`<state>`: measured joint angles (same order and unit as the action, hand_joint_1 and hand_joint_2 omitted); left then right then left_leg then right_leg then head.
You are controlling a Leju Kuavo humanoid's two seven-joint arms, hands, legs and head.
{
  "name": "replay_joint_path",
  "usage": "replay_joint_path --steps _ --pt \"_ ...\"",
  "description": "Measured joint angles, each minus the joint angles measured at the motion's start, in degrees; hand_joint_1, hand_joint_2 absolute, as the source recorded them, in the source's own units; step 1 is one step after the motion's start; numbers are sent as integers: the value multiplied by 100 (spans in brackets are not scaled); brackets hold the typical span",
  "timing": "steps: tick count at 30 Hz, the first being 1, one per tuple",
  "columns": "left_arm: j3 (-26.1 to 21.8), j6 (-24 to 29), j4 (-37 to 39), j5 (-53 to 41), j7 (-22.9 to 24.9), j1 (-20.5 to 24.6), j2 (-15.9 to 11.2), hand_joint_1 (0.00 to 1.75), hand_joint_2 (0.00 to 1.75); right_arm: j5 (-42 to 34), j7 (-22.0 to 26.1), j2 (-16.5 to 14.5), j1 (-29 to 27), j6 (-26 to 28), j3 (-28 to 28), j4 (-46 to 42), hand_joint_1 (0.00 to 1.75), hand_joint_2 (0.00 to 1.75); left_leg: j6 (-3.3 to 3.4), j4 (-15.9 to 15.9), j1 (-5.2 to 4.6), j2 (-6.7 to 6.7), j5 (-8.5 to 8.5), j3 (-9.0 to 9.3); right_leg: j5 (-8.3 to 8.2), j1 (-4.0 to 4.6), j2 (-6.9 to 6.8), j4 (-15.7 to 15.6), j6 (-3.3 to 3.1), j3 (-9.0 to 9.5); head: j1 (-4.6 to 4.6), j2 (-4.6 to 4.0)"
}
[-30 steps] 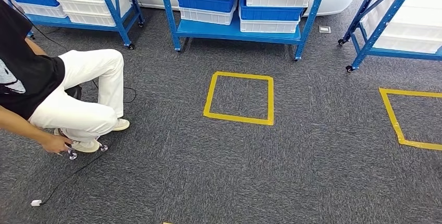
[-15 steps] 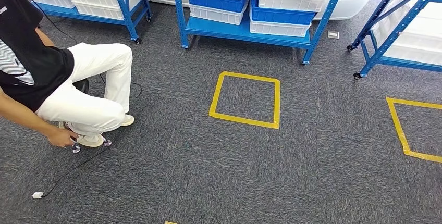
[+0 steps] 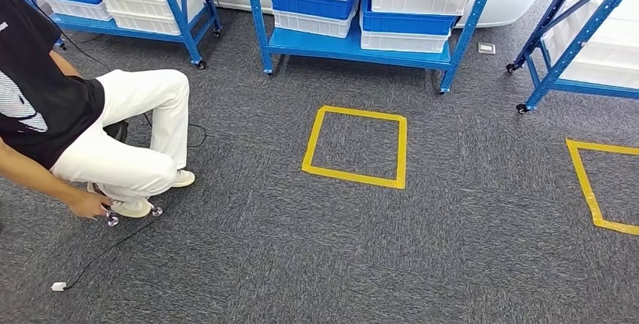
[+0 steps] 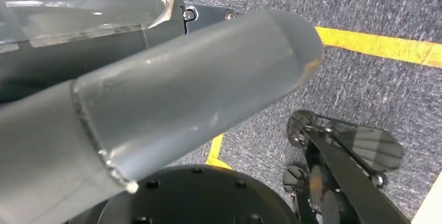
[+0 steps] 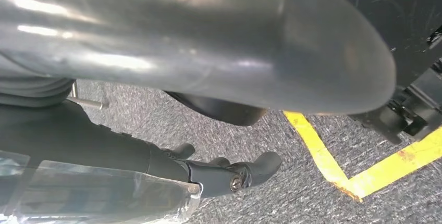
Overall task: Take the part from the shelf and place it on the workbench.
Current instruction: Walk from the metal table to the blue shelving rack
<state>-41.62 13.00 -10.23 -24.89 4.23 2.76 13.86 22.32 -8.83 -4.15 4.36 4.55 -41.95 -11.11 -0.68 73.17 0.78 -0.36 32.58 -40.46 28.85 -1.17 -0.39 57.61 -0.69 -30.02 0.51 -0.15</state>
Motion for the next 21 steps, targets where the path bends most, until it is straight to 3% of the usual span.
replay_joint_path --steps 3,5,9,10,12,14,15,16,18,19,21 --pt "-19 20 0 21 -7 10 5 0 0 31 0 -12 11 -9 -4 -1 0 0 55 -1021 -11 39 -549 448 81 21 9 0 46 78 -2 0" --pt "-23 27 0 31 -12 22 15 0 0 42 0 -16 32 -21 -5 -1 0 0 106 -1433 -45 53 -631 654 136 51 3 -11 112 91 -6 0" --pt "-29 31 0 45 -19 12 44 0 0 49 0 -21 80 -48 -10 -2 0 0 244 -1523 -63 20 -606 728 239 65 -16 91 215 90 -8 0" --pt "-29 29 0 46 -22 15 50 0 0 50 0 -22 88 -51 -11 -2 0 0 286 -1553 -48 17 -608 756 339 65 -12 328 213 -23 -13 0" --pt "-30 25 0 48 -27 21 57 0 0 51 0 -22 88 -59 -16 -2 0 0 351 -1570 -44 11 -574 792 605 51 5 1090 187 -471 -19 0" --pt "-32 21 0 51 -32 14 63 0 0 51 0 -19 69 -68 -19 -1 0 0 365 -1568 -49 -13 -520 842 686 43 17 1629 225 -864 -16 0" --pt "-35 19 0 53 -34 9 65 0 0 50 0 -15 60 -72 -19 0 0 0 358 -1567 -49 -30 -487 884 585 38 20 1599 275 -915 -20 0" --pt "-40 16 0 55 -38 4 68 0 0 50 0 -11 55 -75 -19 1 0 0 345 -1567 -48 -45 -451 936 405 29 19 1358 331 -860 -19 0" --pt "-58 11 0 55 -46 3 74 0 0 50 0 -8 54 -75 -19 1 0 0 297 -1559 -59 -68 -359 1041 -20 15 18 582 404 -581 -30 0" --pt "-72 10 0 55 -51 5 75 0 0 49 0 -8 56 -75 -19 1 0 0 266 -1554 -72 -74 -308 1080 -151 15 18 300 384 -465 -33 0" --pt "-98 11 0 56 -57 10 75 0 0 48 0 -9 59 -77 -19 1 0 0 201 -1555 -93 -81 -226 1125 -208 39 19 103 278 -373 -34 0"
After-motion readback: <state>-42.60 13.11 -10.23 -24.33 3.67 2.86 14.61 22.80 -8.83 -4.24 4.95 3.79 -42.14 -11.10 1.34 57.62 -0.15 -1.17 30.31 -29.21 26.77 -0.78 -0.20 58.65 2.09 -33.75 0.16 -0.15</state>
